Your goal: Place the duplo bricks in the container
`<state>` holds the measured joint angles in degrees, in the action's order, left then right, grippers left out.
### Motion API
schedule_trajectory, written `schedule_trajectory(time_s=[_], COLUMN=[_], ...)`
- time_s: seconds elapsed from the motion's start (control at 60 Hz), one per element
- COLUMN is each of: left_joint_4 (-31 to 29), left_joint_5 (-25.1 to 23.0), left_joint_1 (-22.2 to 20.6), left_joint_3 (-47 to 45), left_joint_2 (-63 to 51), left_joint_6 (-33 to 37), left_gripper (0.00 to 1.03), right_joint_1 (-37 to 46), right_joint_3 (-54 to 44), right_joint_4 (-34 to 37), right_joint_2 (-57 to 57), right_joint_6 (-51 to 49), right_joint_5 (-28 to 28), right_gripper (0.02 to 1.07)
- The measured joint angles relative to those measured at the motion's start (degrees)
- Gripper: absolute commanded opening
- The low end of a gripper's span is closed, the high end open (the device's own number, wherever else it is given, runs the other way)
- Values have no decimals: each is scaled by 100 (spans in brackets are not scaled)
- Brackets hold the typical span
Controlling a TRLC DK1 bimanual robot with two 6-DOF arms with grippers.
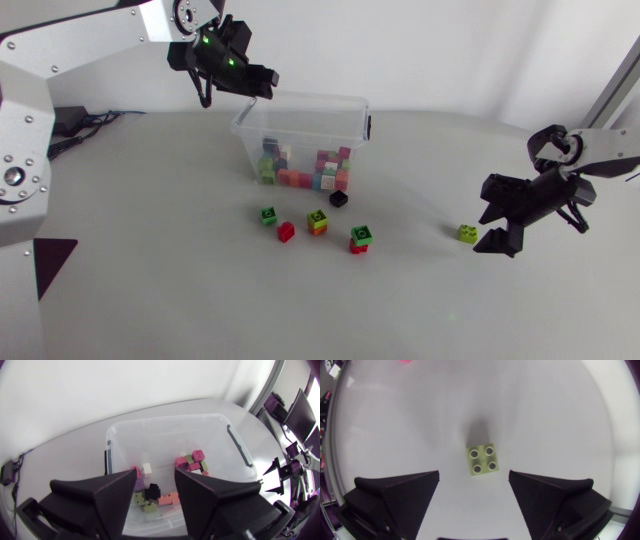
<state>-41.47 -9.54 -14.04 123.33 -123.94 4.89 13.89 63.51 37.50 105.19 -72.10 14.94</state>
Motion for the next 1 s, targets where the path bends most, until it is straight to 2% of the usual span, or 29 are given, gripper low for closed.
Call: schedule_trajectory(time_s=[0.05,0.1,0.167,0.267,0.333,0.383,0.45,0.583,0.85,1.0], left_joint_4=[4,2,4,0,2,-2,-4,190,299,304], left_joint_5=[0,7,46,61,61,61,61,15,-177,-199], left_joint_1=[-2,-2,-2,-2,0,0,11,52,269,345], left_joint_3=[24,42,48,48,-9,-151,-560,-1438,-2616,-3025], left_joint_2=[-2,-7,-20,-20,31,133,437,1217,2173,2271], left_joint_6=[0,0,-2,0,7,42,208,509,1154,1405], left_gripper=[67,68,78,78,78,78,78,78,78,78], right_joint_1=[-33,-61,-103,-144,-149,-149,-149,-149,-149,-149], right_joint_3=[55,105,192,295,341,391,516,695,942,966], right_joint_4=[-2,-17,-42,-44,-42,-42,-42,17,658,824], right_joint_2=[46,105,216,372,433,476,566,699,870,894], right_joint_6=[-2,-2,-20,-48,-131,-170,-208,-354,-769,-922], right_joint_5=[2,2,0,0,2,2,0,2,13,20], right_gripper=[102,102,102,102,96,96,96,78,78,64])
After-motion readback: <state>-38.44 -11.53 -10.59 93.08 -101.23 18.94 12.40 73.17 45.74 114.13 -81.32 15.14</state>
